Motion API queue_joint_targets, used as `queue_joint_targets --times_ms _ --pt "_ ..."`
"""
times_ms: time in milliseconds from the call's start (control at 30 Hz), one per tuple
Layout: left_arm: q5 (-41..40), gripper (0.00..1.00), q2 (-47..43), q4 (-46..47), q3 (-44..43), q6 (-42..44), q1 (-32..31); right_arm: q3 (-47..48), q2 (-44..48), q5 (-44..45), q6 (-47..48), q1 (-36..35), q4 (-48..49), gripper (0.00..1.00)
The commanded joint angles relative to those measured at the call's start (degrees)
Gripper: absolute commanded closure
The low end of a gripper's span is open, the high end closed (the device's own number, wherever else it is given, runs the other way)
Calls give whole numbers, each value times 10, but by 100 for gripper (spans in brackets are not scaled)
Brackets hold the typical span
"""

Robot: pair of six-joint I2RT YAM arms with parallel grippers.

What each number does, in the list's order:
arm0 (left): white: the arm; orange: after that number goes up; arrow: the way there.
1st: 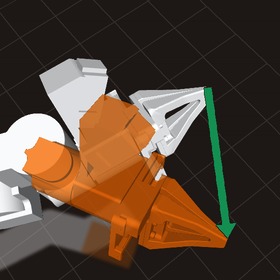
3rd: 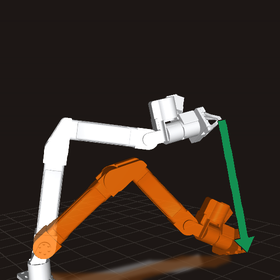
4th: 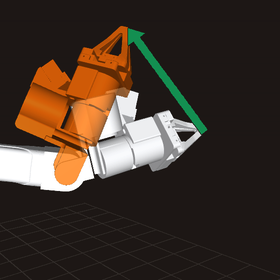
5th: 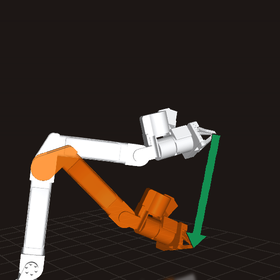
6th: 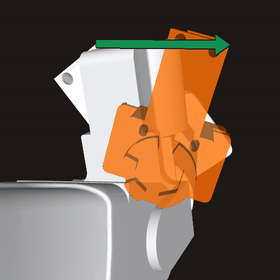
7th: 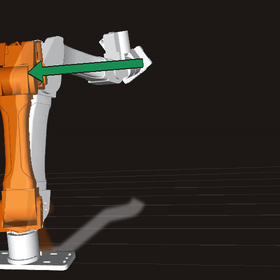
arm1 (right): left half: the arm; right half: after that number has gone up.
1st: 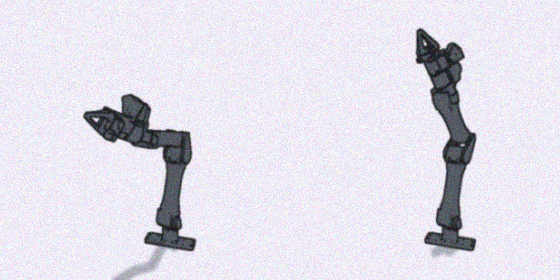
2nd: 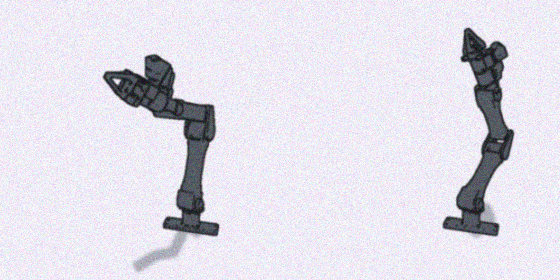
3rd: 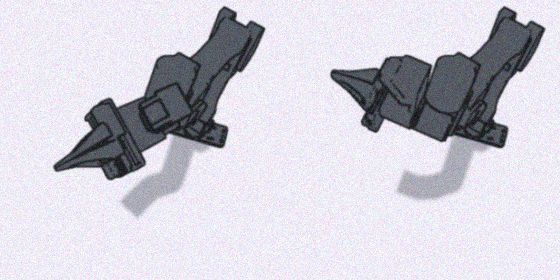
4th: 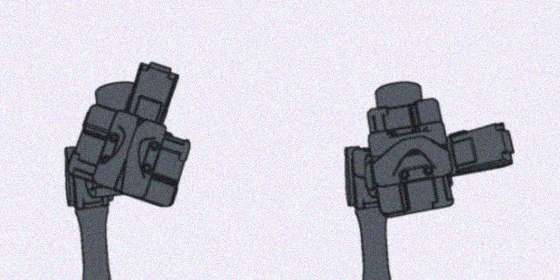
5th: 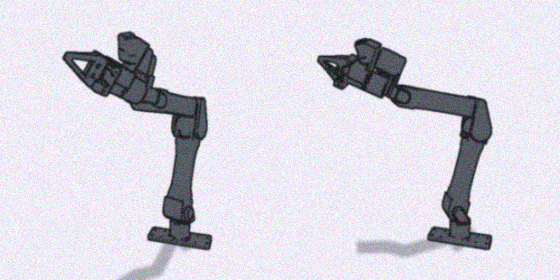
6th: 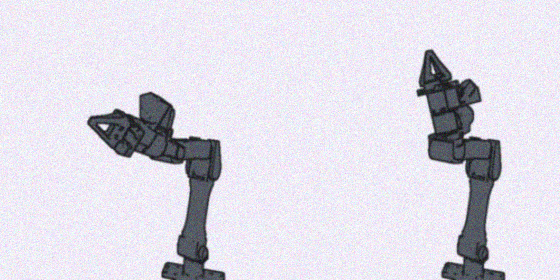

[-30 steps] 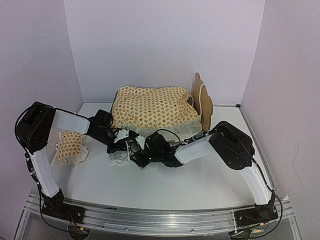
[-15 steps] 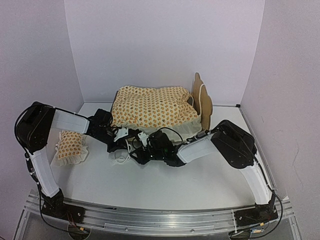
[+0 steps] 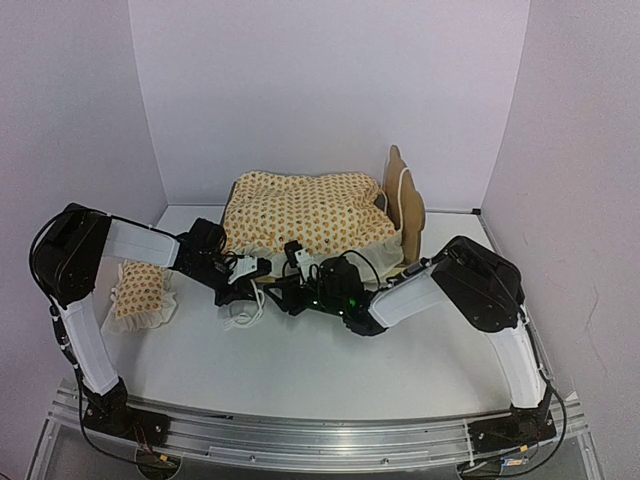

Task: Set up the pet bed

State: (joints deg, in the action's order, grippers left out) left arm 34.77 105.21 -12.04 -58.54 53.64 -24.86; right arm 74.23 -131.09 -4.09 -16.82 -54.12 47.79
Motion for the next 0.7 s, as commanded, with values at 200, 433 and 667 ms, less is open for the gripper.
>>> queue_joint_targets --times_ms 200,433,667 --pt "19 100 -1 -8 -20 -7 -3 42 -28 -36 -19 4 64 61" --pt "19 100 -2 -11 -21 -6 -3 48 -58 -40 -26 4 38 64" --pt "18 100 -1 -11 -21 -4 -3 75 -76 -58 -27 5 29 65"
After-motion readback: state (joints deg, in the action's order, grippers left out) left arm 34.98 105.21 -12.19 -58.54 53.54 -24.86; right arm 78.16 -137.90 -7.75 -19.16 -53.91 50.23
